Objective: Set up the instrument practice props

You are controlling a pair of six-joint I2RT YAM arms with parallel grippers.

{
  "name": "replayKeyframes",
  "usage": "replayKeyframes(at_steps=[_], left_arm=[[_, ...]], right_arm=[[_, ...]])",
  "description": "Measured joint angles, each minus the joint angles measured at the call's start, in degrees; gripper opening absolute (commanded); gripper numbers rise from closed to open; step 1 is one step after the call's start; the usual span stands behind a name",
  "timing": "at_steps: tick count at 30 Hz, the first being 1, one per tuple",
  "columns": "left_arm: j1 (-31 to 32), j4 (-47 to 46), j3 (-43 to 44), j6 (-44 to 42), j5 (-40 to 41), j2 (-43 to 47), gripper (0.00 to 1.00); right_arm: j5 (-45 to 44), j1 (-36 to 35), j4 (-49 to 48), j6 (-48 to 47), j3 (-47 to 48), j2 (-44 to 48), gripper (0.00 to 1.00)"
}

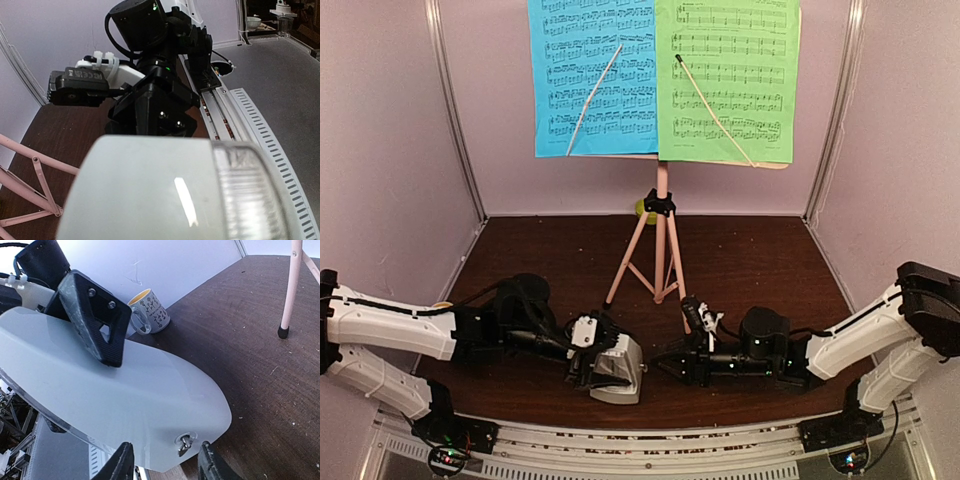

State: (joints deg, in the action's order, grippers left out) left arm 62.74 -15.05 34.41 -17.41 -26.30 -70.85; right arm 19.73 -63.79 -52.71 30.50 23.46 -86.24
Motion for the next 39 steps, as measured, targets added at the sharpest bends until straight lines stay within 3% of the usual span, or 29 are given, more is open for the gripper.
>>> replayKeyframes(at_steps=[16,21,32,39], left_arm=[[0.00,0.70,0.90,-0.74,1.05,1.05,0.31],[0.00,0.72,0.90,-0.76,1.64,1.05,0.31],[0.00,1.01,0.96,-0.79,2.05,1.11,0.30],[0.00,1.99,0.96,-0.81,2.08,1.81,0.29]], right_arm=[[0.20,-0.11,1.11,1.70,3.65,-5.46,0.38],[0.20,-0.15,1.64,2.34,3.65,-6.43,0.33],[-0.09,-0.15,2.27,2.56,3.80,-7.58,0.11],[-0.33,-0.20,2.10,2.91,4.48,-7.61,0.12]])
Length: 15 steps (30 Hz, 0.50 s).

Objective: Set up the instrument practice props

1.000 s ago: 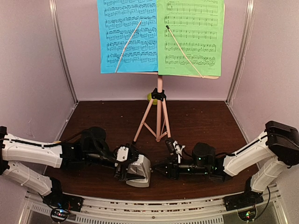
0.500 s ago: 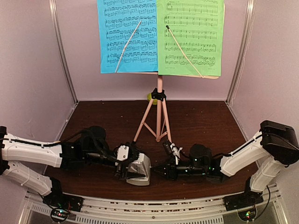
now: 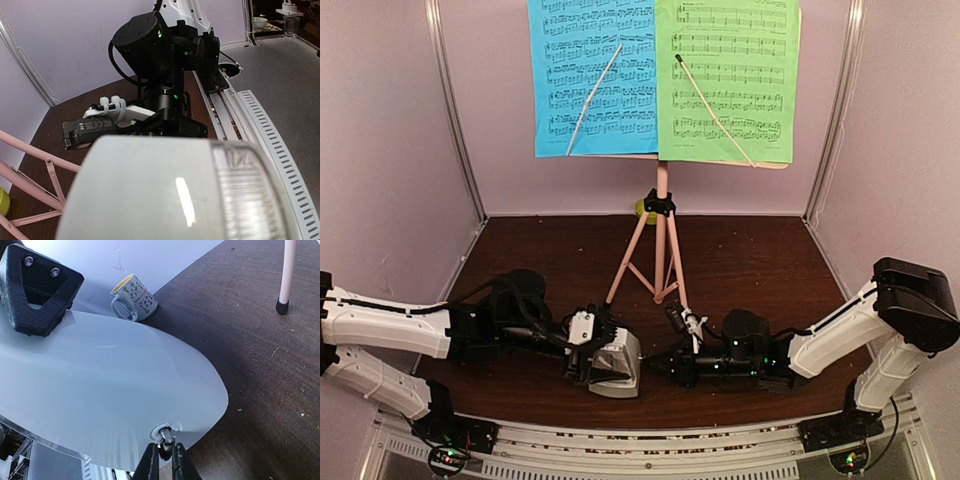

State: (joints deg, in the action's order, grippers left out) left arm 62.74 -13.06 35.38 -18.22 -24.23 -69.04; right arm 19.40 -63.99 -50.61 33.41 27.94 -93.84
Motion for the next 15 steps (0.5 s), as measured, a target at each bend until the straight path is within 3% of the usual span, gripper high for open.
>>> replayKeyframes(at_steps=[6,9,15], left_arm=[[0.00,0.83,0.76,-0.22,0.00,0.15,0.29],[0.02,0.98,0.96,-0.35,0.04,0.33,0.29],[1.03,3.87,2.97,-1.68,0.61,1.09,0.29]], right_arm=[[0.11,0.00,0.50,-0.42,0.48,0.00,0.11],[0.39,0.00,1.11,-0.48,1.11,0.00,0.00],[2.25,0.37,0.76,1.66,1.55,0.00,0.00]])
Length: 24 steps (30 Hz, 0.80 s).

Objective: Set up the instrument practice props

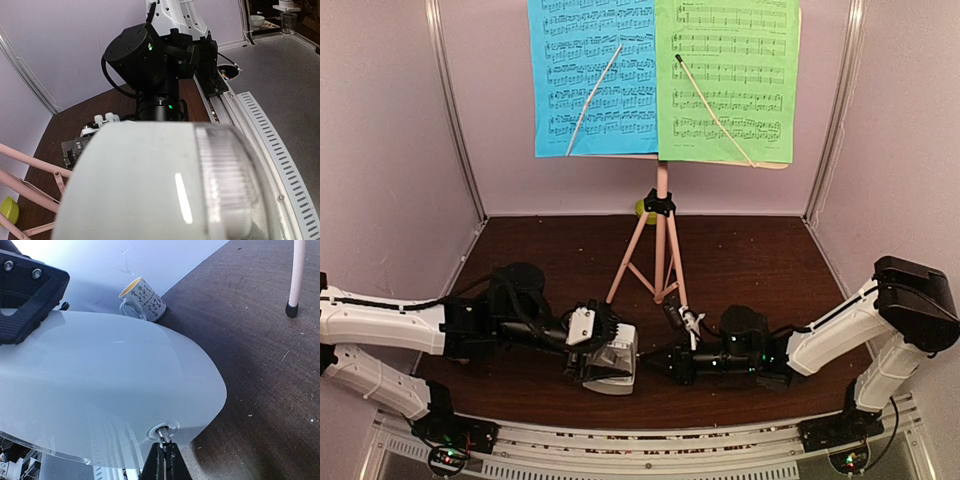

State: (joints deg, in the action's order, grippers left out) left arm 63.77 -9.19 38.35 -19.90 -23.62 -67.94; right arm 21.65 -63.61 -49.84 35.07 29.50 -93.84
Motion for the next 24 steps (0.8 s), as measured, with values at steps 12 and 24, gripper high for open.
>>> replayKeyframes(at_steps=[12,24], left_arm=[[1.84,3.58,2.19,-6.01,1.88,2.73,0.26],[6.03,13.05,6.05,-16.28,5.16,6.08,0.26]], right_arm=[[3.93,1.73,0.39,8.68,0.04,4.00,0.00],[11.34,3.52,-4.87,22.45,-0.02,4.50,0.00]])
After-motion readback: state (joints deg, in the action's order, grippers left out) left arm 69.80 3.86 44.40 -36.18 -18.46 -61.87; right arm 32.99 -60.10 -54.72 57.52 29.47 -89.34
